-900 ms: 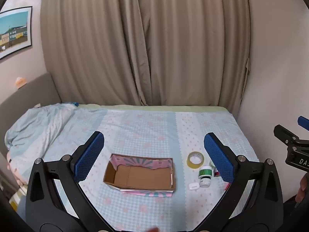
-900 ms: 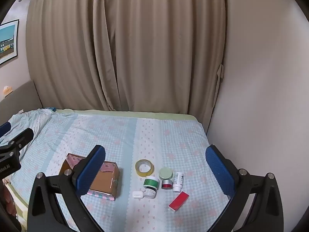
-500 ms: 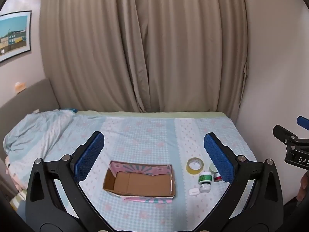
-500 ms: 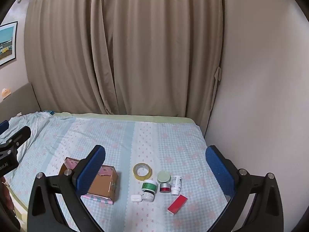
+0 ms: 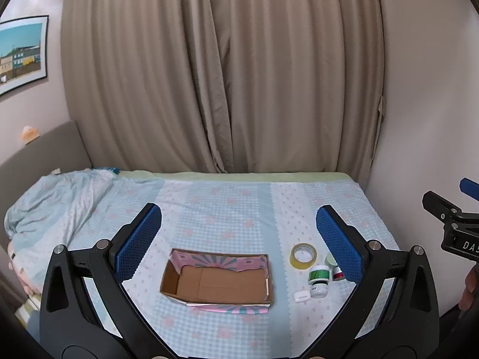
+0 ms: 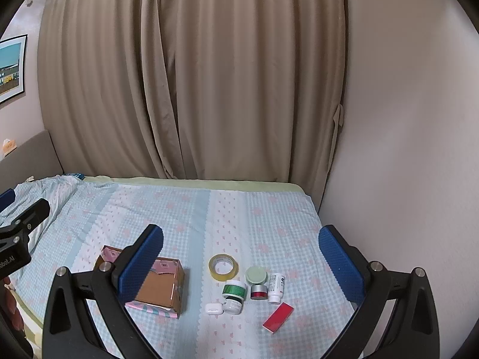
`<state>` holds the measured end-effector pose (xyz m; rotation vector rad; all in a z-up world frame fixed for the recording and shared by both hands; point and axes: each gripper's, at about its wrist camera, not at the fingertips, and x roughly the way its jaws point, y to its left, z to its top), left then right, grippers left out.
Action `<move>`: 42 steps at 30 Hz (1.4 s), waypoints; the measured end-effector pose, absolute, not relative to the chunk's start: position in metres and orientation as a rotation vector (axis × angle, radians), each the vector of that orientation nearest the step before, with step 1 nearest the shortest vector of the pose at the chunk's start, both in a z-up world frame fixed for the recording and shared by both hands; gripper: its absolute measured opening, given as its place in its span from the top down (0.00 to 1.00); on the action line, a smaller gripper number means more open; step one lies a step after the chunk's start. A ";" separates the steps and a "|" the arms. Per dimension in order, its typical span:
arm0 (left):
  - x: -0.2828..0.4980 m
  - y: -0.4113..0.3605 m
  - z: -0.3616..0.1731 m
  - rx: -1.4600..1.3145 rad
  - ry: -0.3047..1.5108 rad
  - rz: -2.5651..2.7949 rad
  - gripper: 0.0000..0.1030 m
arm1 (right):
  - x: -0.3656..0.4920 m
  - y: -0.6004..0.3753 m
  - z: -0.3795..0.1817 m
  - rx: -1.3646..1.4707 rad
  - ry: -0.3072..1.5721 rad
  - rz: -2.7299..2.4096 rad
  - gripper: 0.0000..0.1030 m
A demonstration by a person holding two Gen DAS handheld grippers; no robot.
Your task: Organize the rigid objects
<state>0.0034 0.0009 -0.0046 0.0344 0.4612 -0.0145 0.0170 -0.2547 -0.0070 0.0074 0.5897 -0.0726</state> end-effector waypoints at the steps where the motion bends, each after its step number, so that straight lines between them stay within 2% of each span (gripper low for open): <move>1: 0.003 0.001 -0.005 0.033 0.460 -0.015 0.00 | 0.018 -0.255 -0.006 0.006 0.589 -0.071 0.00; 42: 0.000 0.013 0.010 0.010 0.435 -0.028 0.00 | 0.028 -0.249 -0.014 0.000 0.577 -0.071 0.00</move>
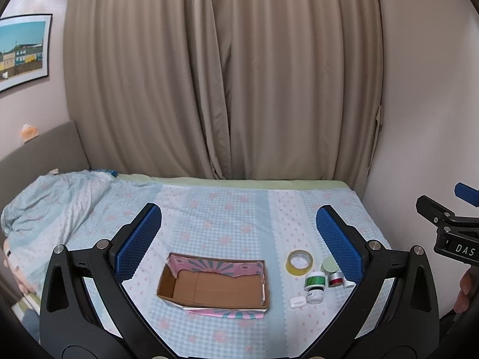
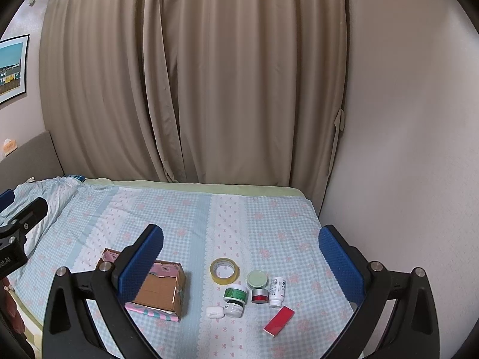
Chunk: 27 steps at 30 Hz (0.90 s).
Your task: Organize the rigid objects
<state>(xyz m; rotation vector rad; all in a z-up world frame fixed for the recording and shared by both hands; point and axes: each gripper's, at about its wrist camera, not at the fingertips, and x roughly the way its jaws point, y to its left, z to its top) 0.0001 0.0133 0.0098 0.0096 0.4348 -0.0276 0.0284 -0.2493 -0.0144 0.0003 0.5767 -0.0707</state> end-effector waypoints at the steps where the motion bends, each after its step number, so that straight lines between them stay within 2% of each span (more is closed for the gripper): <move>1: 0.000 0.014 0.010 0.008 0.434 -0.029 0.00 | 0.028 -0.249 -0.014 0.000 0.576 -0.072 0.00; 27: 0.003 0.022 0.012 0.016 0.445 -0.061 0.00 | 0.024 -0.249 -0.018 0.012 0.576 -0.076 0.00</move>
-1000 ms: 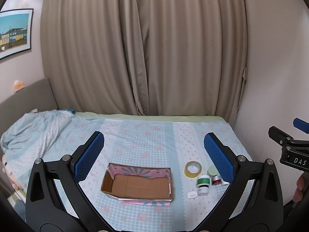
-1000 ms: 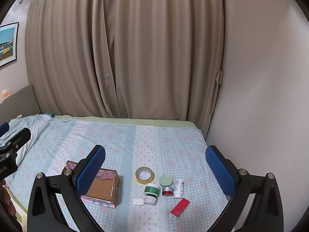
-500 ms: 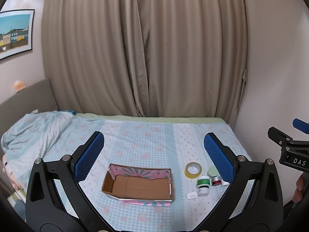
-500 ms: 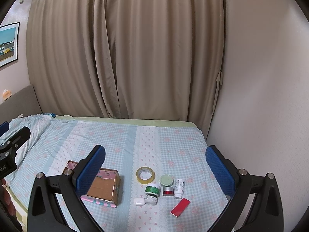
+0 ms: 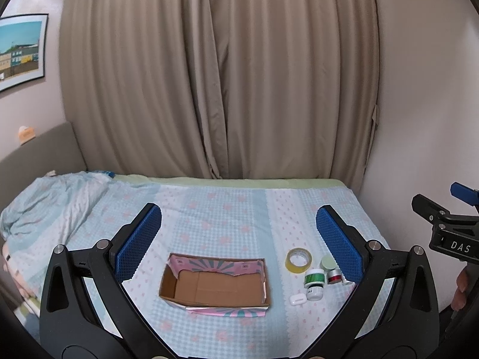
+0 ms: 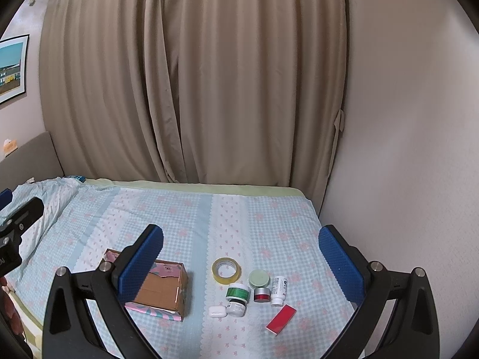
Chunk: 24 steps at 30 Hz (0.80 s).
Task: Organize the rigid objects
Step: 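Grasp the yellow tape roll with the left tool while the right tool grasps the red block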
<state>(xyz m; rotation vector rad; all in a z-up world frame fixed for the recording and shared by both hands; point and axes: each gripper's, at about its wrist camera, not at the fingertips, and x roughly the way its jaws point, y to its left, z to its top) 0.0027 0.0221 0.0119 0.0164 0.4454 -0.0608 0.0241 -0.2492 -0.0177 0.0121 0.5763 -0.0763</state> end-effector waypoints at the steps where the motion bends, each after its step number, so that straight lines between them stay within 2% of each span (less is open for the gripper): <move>1: 0.007 0.023 0.013 0.019 0.450 -0.073 0.00 | 0.024 -0.249 -0.017 0.016 0.579 -0.080 0.00; 6: 0.036 0.019 0.009 0.045 0.478 -0.148 0.00 | 0.026 -0.250 -0.021 0.033 0.584 -0.137 0.00; 13: 0.106 -0.011 -0.032 0.103 0.599 -0.310 0.00 | 0.043 -0.265 -0.054 0.085 0.666 -0.275 0.00; 24: 0.204 -0.102 -0.166 0.180 0.855 -0.445 0.00 | 0.070 -0.320 -0.166 0.194 0.855 -0.458 0.00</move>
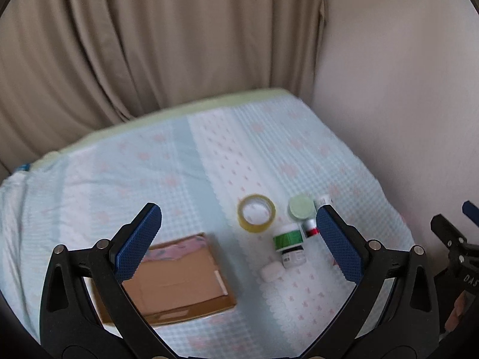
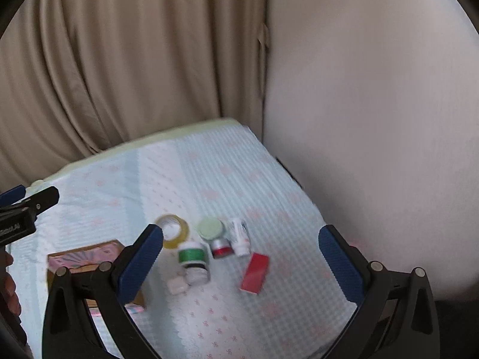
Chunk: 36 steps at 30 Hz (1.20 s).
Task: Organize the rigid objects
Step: 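Grasp the yellow tape roll with the left tool while the right tool grasps the red block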
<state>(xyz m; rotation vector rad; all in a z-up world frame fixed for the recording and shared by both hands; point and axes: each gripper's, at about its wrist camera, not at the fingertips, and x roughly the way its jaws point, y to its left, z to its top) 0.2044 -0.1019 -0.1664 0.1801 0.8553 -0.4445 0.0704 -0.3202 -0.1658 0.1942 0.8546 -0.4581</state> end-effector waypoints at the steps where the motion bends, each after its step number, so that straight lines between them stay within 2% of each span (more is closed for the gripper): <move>1: 0.211 -0.110 -0.179 0.184 0.874 -0.452 0.00 | 0.074 -0.326 -0.177 0.208 0.875 -0.467 0.00; 14: 0.296 -0.191 -0.385 0.252 1.170 -0.459 0.00 | 0.118 -0.375 -0.343 0.384 1.131 -0.595 0.00; 20: 0.319 -0.198 -0.459 0.261 1.277 -0.431 0.00 | 0.134 -0.382 -0.414 0.449 1.230 -0.608 0.00; 23: 0.326 -0.200 -0.478 0.266 1.299 -0.421 0.01 | 0.139 -0.383 -0.444 0.474 1.280 -0.621 0.00; 27: 0.338 -0.202 -0.499 0.262 1.328 -0.415 0.00 | 0.144 -0.385 -0.473 0.490 1.335 -0.631 0.08; 33: 0.345 -0.214 -0.513 0.287 1.325 -0.425 0.01 | 0.151 -0.392 -0.504 0.515 1.400 -0.660 0.26; 36: 0.349 -0.219 -0.517 0.305 1.324 -0.417 0.01 | 0.152 -0.397 -0.511 0.526 1.418 -0.681 0.30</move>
